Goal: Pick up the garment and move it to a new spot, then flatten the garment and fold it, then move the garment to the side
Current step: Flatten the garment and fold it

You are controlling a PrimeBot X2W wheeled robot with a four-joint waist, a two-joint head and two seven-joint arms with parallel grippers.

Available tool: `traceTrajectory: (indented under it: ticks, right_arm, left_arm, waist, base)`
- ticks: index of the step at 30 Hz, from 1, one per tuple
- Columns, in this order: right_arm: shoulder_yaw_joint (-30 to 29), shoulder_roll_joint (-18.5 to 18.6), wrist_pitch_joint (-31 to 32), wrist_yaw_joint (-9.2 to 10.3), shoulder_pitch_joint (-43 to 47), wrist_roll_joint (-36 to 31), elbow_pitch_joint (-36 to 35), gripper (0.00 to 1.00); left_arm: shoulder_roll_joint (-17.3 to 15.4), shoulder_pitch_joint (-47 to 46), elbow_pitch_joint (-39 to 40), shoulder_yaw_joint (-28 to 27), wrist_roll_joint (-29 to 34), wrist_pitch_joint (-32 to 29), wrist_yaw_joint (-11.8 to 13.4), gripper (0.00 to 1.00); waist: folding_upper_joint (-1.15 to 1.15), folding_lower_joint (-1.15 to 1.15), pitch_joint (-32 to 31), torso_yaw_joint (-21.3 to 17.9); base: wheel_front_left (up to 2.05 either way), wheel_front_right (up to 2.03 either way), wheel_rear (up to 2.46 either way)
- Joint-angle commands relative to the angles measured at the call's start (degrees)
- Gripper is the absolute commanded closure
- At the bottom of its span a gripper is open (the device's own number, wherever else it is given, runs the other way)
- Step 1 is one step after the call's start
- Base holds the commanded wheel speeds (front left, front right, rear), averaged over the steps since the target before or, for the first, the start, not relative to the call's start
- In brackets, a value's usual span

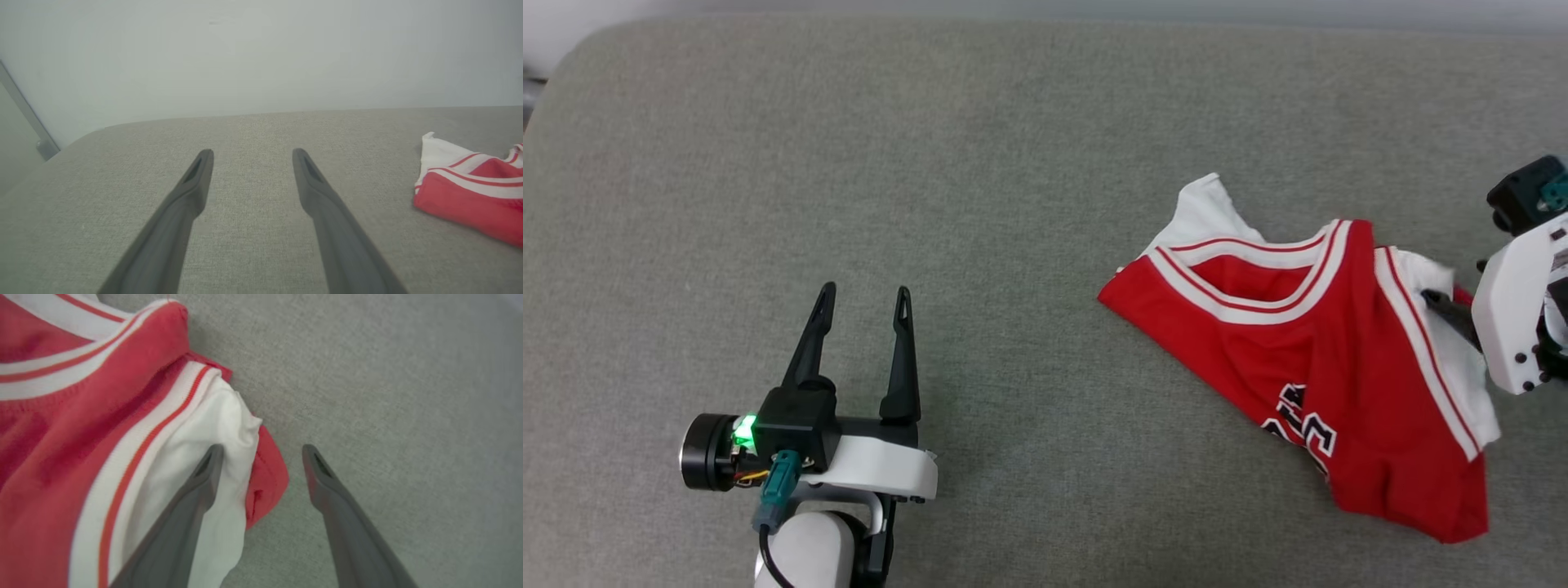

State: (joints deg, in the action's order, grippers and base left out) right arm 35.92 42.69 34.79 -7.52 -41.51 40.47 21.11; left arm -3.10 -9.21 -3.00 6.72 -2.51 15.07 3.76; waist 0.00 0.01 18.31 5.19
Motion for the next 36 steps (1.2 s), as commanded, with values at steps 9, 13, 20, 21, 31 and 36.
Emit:
traceTrajectory:
  ticks: [9,13,20,21,31,36]
  right_arm:
    - [6.99,-3.54,-2.65,0.06,1.37,1.51,11.38,0.00]
    - [8.86,-3.68,-7.42,0.05,0.72,2.73,11.84,1.00]
    - [8.08,-1.06,-17.14,0.09,-3.24,4.25,11.56,1.00]
    - [7.97,-0.72,-18.49,0.08,-3.84,4.47,11.46,1.00]
    - [4.17,3.09,-28.10,0.07,-5.76,6.33,8.66,1.00]
    - [0.74,1.60,-31.94,0.07,-3.68,4.70,3.58,1.00]
  left_arm:
    - [0.17,-1.66,-0.30,-0.15,-0.27,0.15,0.46,0.00]
    - [0.20,-1.01,-0.64,-0.68,-0.18,0.15,0.51,0.00]
    - [0.20,-0.05,-1.20,-1.02,0.14,0.15,0.16,0.00]
    - [0.21,0.25,-1.29,-1.10,0.16,0.15,0.11,0.00]
    - [0.21,3.27,-1.73,-2.03,0.25,0.15,-0.32,0.00]
    - [0.22,4.65,-1.36,-2.49,-0.13,0.15,0.11,0.00]
  waist:
    - [0.00,-0.01,3.03,2.24]
    - [0.00,-0.01,2.14,1.22]
    - [0.00,-0.01,-0.84,-0.57]
    - [0.00,-0.01,-1.48,-0.84]
    - [0.00,-0.01,-6.77,-1.92]
    - [0.00,-0.01,-8.39,-1.60]
  base:
    - [0.00,0.00,0.00]
    - [0.00,0.00,0.00]
    - [0.00,0.00,0.00]
    - [0.00,0.00,0.00]
    - [0.00,0.00,0.00]
    - [0.00,0.00,0.00]
